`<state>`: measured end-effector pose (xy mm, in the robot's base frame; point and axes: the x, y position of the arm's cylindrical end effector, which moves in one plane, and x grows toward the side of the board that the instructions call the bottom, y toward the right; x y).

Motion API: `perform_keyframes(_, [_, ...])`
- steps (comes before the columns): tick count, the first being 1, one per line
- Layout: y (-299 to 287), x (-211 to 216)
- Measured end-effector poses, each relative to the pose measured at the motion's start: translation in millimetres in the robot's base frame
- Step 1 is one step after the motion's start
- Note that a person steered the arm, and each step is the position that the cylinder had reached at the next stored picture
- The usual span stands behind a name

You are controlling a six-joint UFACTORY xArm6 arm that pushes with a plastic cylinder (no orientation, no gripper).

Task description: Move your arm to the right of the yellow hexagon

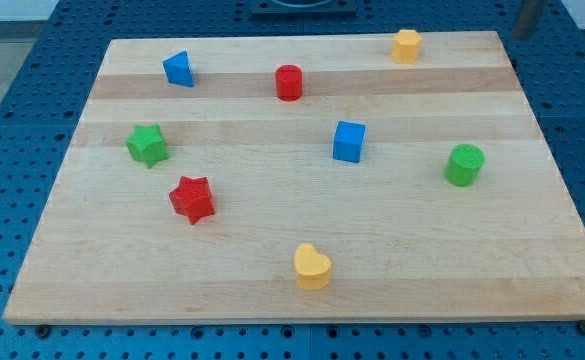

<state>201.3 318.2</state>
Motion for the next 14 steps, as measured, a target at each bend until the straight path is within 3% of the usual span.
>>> perform_keyframes(2, [-69.0, 10.8])
perform_keyframes(3, [-63.8, 49.2])
perform_keyframes(14, [-76.1, 49.7])
